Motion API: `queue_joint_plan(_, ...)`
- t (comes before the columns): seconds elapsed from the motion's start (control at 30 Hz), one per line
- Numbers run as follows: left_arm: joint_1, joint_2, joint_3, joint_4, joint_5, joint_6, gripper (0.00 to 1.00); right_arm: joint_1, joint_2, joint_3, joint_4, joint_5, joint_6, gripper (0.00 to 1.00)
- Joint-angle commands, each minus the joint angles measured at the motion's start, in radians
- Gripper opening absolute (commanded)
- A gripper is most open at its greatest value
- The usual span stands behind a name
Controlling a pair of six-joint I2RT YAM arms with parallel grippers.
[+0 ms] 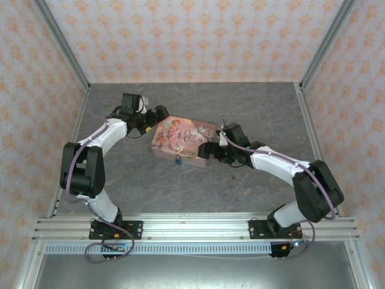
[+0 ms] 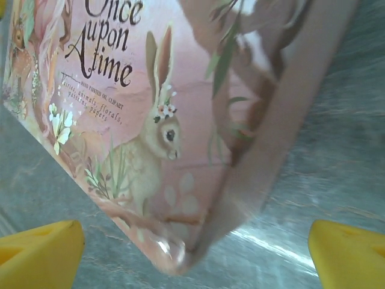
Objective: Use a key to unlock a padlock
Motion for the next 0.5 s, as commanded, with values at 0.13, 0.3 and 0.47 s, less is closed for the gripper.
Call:
queue_joint_plan(0.13, 0.009, -0.278, -0.101, -0.016, -0.094, 0.056, 1.00, 0.001, -0.185, -0.012, -0.326, 0.211, -0.030, 0.86)
queue_joint_plan(0.3, -0.085, -0.461, -0.296, 0.016, -0.132, -0.002, 1.00, 0.001, -0.264, -0.071, -0.465, 0.320, 0.010, 0.77)
queue_joint_plan(0.47, -0.204, -0.598, -0.480, 0.079, -0.168, -0.104, 1.00, 0.001, -0.245, -0.117, -0.463, 0.327, 0.014, 0.69)
